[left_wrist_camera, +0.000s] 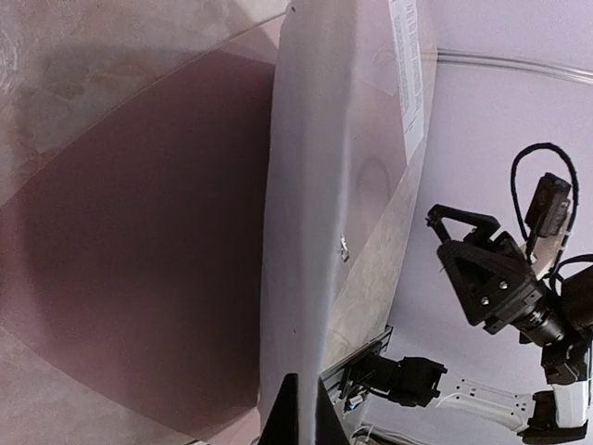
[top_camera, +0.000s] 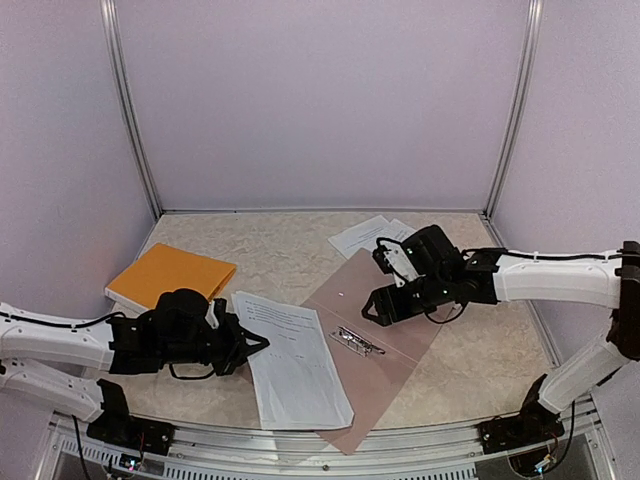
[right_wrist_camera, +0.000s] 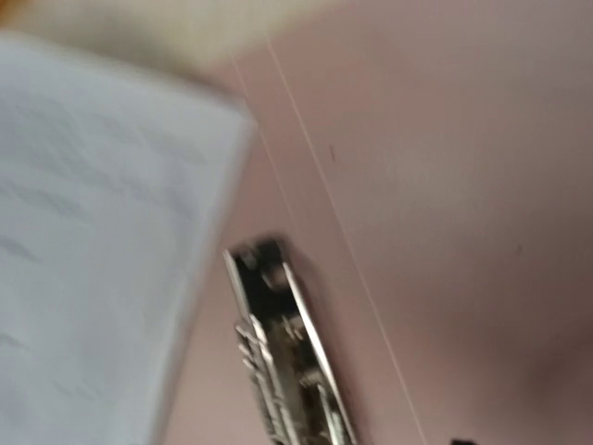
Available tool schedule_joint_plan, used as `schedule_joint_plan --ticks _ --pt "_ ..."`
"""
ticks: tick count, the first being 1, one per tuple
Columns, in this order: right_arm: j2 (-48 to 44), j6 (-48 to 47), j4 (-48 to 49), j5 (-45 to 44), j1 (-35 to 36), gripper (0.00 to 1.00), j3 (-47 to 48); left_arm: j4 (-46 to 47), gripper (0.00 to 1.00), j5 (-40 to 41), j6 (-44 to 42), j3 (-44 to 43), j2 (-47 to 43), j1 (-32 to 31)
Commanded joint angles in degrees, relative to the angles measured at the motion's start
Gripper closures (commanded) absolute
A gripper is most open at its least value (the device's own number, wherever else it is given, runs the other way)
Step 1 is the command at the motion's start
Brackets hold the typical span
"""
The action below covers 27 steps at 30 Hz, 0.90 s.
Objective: Put the files into the folder
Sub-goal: Move the folder to the center of the board.
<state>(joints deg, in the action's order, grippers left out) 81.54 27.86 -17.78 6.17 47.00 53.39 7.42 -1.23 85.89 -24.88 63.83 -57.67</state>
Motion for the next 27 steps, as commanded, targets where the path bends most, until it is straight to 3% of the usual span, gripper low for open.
schedule_joint_plan --ticks 1,9,16,22,27 --pt "6.82 -8.47 -5.44 -0.91 2.27 0.31 3.23 -6.56 1.00 7.43 3.34 2.61 -5.36 -0.53" --pt "20.18 -13.83 -8.57 -4.88 6.49 0.32 9.80 -16.00 1.00 9.70 2.74 4.01 -13.34 0.38" --pt "27.11 -15.17 -8.72 -7.70 7.66 0.35 12.23 -13.43 1.00 8.24 2.36 5.64 -13.51 2.02" --pt "29.66 -13.57 -7.97 -11.18 8.78 0.46 12.07 -9.86 1.00 5.24 0.84 5.47 -10.45 3.97" --pt "29.15 -6.77 -6.23 -14.48 8.98 0.56 10.77 -7.89 1.00 4.41 -0.31 4.90 -7.94 4.74"
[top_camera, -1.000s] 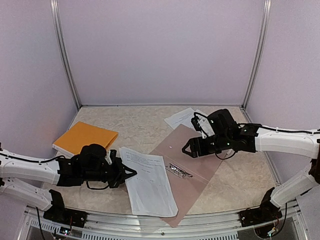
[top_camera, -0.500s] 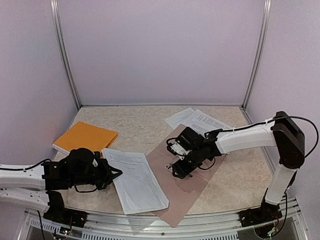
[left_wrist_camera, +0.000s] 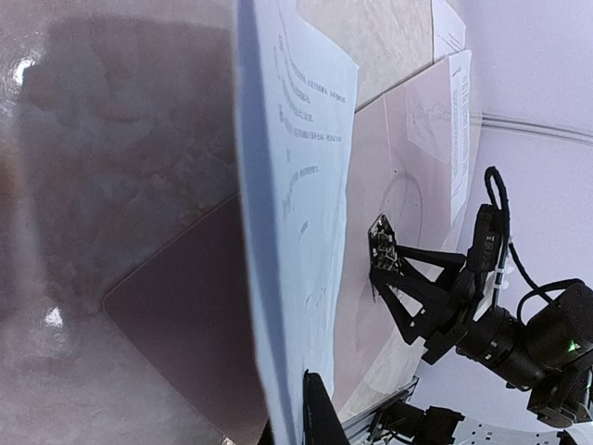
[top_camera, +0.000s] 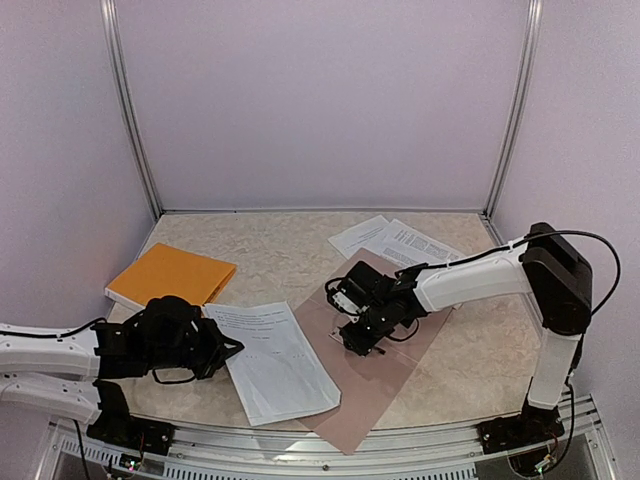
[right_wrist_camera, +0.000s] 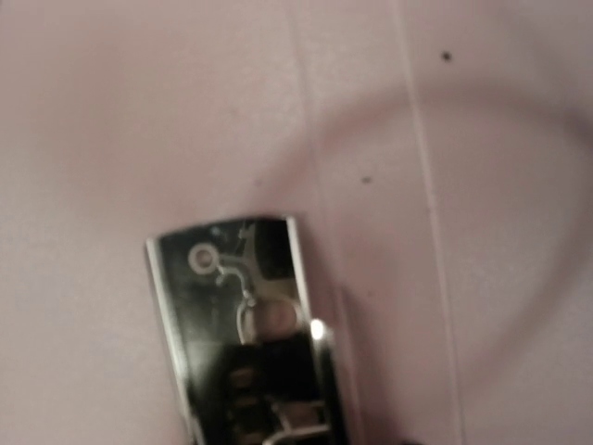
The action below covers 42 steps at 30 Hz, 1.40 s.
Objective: Put the files into the folder
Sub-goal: Move the folder to the center of the board, then place the file on the spring clip of the folder.
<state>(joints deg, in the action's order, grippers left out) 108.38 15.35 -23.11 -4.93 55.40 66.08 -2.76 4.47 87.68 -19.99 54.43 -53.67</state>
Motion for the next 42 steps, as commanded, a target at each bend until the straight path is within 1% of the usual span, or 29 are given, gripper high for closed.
schedule_joint_plan --ticks 1,4,8,9,11,16,18,24,28,32,35,39,42 --pt "2.01 7.40 -0.40 -4.03 0.59 0.58 -2.28 2.32 1.00 -1.12 -2.34 -0.04 1.62 0.83" --pt "0.86 11.62 1.97 -4.76 0.61 0.61 -3.11 4.70 1.00 0.05 -3.77 -0.03 0.99 0.85" --pt "1.51 15.50 4.41 -5.57 0.60 0.64 -2.44 2.98 1.00 3.69 -8.01 -1.67 -2.03 1.23" --pt "2.06 16.50 4.64 -5.78 0.59 0.65 -1.80 0.93 1.00 4.23 -9.13 -2.31 -2.51 1.51" --pt "3.03 17.69 5.13 -6.24 0.59 0.66 -0.65 0.46 1.00 4.47 -11.36 -3.04 -3.84 2.23" --pt "5.25 19.05 4.92 -6.98 0.60 0.67 2.87 3.69 1.00 3.53 -14.65 -3.54 -5.70 3.73" --pt "5.40 18.91 4.41 -7.01 0.59 0.63 3.68 6.07 1.00 2.12 -15.70 -3.68 -5.76 4.56" --pt "1.77 17.02 3.91 -5.62 0.72 0.43 3.97 10.59 1.00 -1.68 -19.53 -6.20 -3.00 5.95" --pt "-2.29 16.42 2.96 -5.44 0.68 0.36 3.97 13.82 1.00 -4.05 -20.52 -8.06 -0.55 6.97" --pt "-7.04 15.76 0.77 -8.23 0.53 0.33 4.86 17.14 1.00 -6.48 -19.74 -10.16 2.17 7.17" --pt "-9.69 14.97 -0.88 -9.86 -0.22 0.33 5.41 19.98 1.00 -8.30 -18.49 -11.22 4.45 7.25" --pt "-12.16 14.32 -1.53 -10.46 -1.99 0.33 4.54 24.58 1.00 -11.30 -15.95 -11.56 6.78 7.26" --pt "-13.50 14.20 -1.43 -10.54 -3.15 0.33 3.30 29.03 1.00 -12.36 -13.64 -10.11 8.44 7.35"
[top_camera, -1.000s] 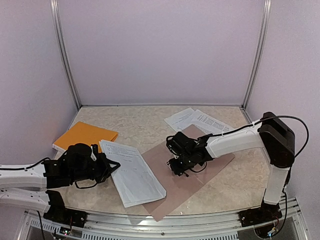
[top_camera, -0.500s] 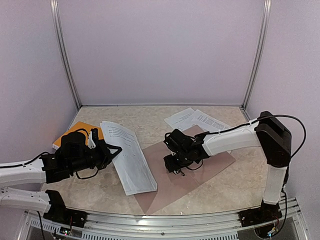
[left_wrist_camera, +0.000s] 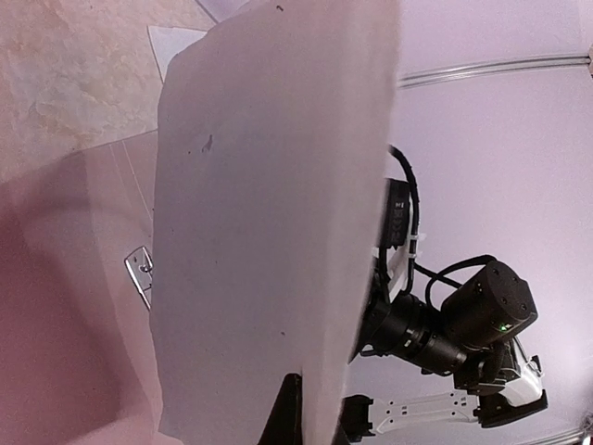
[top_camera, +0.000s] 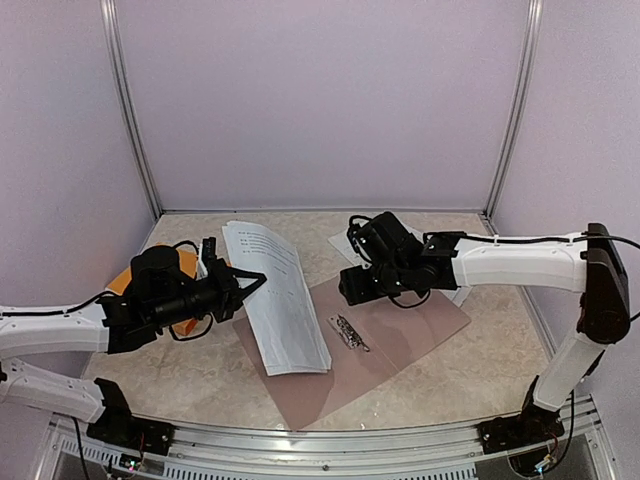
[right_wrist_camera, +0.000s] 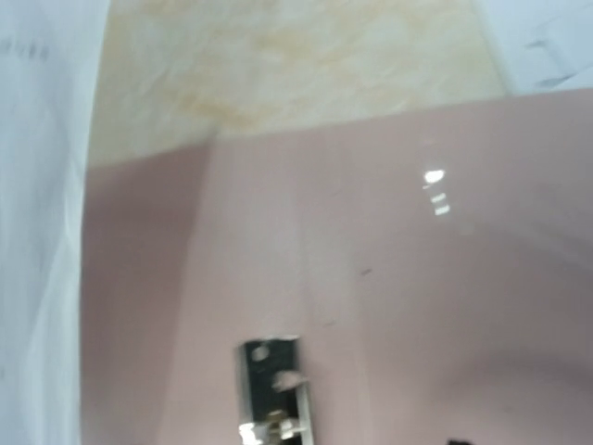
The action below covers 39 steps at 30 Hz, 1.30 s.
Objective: Put the files into the folder
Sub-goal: Place the file on the spring clip of the folder.
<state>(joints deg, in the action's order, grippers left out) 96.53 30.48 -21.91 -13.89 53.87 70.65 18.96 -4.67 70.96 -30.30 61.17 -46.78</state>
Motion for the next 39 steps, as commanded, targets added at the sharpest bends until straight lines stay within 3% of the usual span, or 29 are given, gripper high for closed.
schedule_joint_plan --ticks 1,7,18,24,39 --pt "-1.91 -1.01 -2.49 -1.36 -1.95 0.33 -1.80 8.32 1.00 -2.93 3.92 1.03 2.01 0.51" --pt "-2.22 -0.97 -2.46 -1.13 -2.17 0.33 -3.25 0.03 1.00 -0.07 10.26 5.54 4.71 1.72" --pt "-2.52 -0.86 -2.18 -0.27 -2.16 0.34 -4.39 7.60 1.00 -3.33 17.19 9.37 21.56 1.49" --pt "-2.66 -0.95 -2.23 -0.25 -2.14 0.34 -4.92 11.14 1.00 -2.69 19.03 7.99 28.58 -1.85" --pt "-3.50 -0.93 -0.56 1.65 -2.12 0.34 -7.15 -2.14 1.00 13.64 14.74 4.06 18.72 -7.31"
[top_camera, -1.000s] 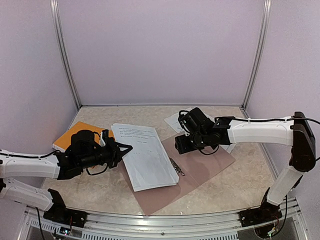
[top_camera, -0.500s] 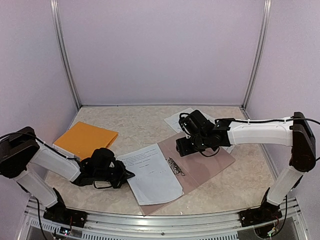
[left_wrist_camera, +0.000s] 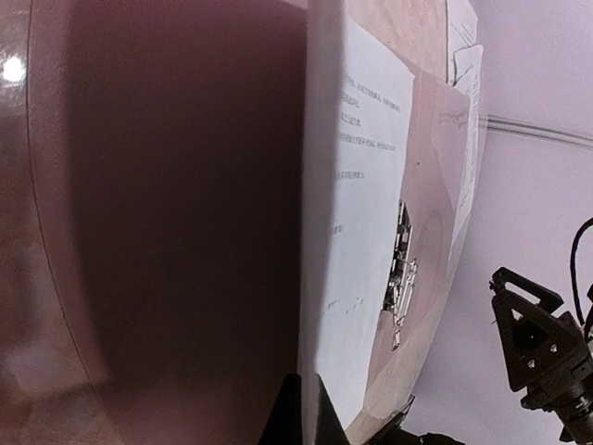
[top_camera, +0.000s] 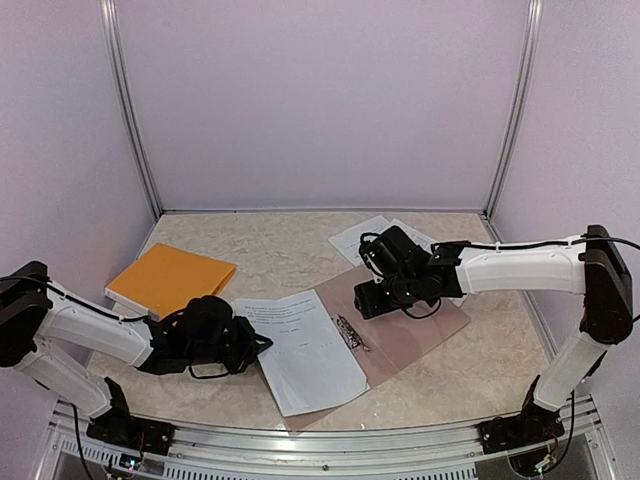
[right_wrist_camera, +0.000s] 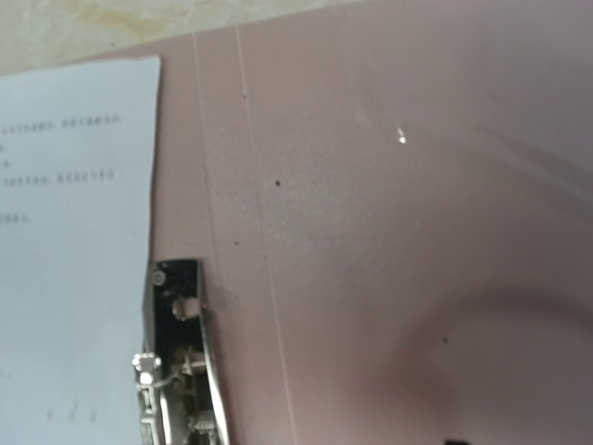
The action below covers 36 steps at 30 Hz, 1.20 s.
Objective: Put the files into the folder
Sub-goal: Place the file on the spring clip of the folder.
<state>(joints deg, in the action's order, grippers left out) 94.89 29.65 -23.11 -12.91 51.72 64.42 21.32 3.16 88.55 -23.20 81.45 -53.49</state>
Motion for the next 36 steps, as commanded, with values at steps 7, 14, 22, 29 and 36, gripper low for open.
schedule_joint_plan --ticks 7,14,22,29,36 --pt "-2.57 -0.09 0.58 0.77 0.05 0.35 -1.55 -0.69 1.00 5.42 -1.34 -4.62 3.70 -0.63" --pt "-3.47 0.14 0.74 0.53 0.06 0.35 -2.59 -0.94 1.00 6.03 0.27 -4.51 5.04 -1.35" --pt "-3.04 -0.03 1.24 1.47 0.13 0.35 -2.62 1.18 1.00 5.34 1.59 -4.36 5.50 -2.16" --pt "-3.17 -0.10 1.24 1.63 0.15 0.35 -2.79 -1.92 1.00 7.32 1.02 -4.76 3.75 -3.17" --pt "-2.59 -0.36 1.67 2.21 0.20 0.35 -2.17 -5.69 1.00 9.99 -0.42 -5.97 1.02 -4.25"
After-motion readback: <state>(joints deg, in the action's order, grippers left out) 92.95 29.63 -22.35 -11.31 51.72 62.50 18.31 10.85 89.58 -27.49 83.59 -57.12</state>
